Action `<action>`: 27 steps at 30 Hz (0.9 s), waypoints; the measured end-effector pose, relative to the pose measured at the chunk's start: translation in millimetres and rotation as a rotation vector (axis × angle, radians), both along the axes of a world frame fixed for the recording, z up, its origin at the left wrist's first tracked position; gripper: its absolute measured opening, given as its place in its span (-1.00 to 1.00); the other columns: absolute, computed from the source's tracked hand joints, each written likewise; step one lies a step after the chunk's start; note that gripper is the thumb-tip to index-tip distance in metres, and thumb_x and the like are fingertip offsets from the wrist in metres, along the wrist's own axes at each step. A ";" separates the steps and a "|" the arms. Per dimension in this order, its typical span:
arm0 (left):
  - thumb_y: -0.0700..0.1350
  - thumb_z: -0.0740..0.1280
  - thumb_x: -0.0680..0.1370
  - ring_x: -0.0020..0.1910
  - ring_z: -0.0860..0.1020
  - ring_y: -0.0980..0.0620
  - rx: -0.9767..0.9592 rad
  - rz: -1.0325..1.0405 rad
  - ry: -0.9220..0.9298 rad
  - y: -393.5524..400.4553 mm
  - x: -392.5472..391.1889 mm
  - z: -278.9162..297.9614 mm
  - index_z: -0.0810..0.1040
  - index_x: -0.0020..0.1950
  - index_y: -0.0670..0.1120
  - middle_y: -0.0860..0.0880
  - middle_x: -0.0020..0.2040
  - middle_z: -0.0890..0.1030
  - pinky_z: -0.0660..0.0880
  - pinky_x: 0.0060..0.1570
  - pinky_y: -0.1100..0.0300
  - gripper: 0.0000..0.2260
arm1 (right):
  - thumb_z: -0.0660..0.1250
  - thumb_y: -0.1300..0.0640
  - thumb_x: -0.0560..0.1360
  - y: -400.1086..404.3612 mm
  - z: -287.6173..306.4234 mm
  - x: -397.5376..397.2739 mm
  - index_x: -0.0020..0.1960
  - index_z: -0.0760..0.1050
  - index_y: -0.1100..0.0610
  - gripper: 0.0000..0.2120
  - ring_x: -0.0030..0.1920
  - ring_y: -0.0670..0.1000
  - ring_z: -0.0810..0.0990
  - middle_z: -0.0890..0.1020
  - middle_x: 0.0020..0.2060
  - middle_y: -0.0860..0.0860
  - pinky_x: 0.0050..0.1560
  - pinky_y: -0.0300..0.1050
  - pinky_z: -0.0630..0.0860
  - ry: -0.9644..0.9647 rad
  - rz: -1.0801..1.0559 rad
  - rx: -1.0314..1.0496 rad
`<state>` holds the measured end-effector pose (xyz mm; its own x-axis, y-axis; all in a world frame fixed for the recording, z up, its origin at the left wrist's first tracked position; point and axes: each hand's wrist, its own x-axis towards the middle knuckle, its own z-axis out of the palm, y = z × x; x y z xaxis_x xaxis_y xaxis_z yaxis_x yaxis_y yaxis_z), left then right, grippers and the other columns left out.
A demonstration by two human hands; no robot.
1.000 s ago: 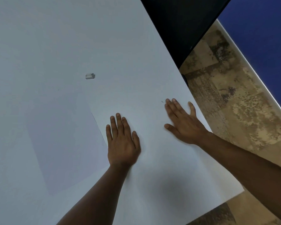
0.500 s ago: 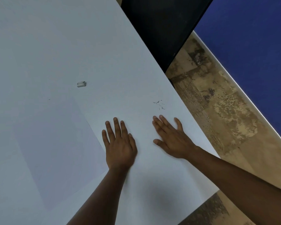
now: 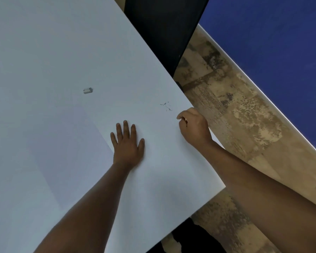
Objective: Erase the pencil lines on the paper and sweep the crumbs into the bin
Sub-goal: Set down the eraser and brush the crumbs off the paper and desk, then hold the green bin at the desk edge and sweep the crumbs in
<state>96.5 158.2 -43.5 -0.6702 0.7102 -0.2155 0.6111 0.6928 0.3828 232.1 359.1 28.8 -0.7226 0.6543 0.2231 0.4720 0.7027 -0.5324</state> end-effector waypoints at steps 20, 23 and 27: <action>-0.09 0.18 0.68 -0.03 0.58 0.04 0.724 0.679 -0.260 144.9 104.3 123.7 0.52 0.06 -0.08 0.10 -0.09 0.59 0.48 -0.01 0.16 -0.86 | 0.12 0.13 0.64 15.5 72.3 23.7 0.31 0.55 0.03 -0.67 0.21 0.00 0.57 0.63 0.21 -0.01 0.25 -0.05 0.53 0.078 0.190 -0.737; -0.01 0.16 0.70 -0.18 0.51 0.08 0.651 0.680 -0.336 150.4 98.5 114.2 0.46 -0.11 -0.04 0.09 -0.19 0.54 0.43 -0.14 0.16 -0.76 | 0.18 0.15 0.62 13.7 78.7 22.9 0.30 0.55 0.04 -0.70 0.29 -0.05 0.53 0.60 0.25 -0.06 0.33 -0.09 0.47 0.235 0.160 -0.968; -0.10 0.17 0.69 -0.04 0.59 -0.03 0.596 0.605 -0.162 149.3 88.0 95.6 0.59 0.04 -0.12 -0.06 -0.01 0.64 0.43 0.01 0.15 -0.78 | 0.30 0.19 0.57 32.0 70.8 41.0 0.15 0.63 0.12 -0.79 0.02 -0.11 0.65 0.71 -0.04 -0.03 0.07 -0.29 0.54 0.256 0.060 -0.802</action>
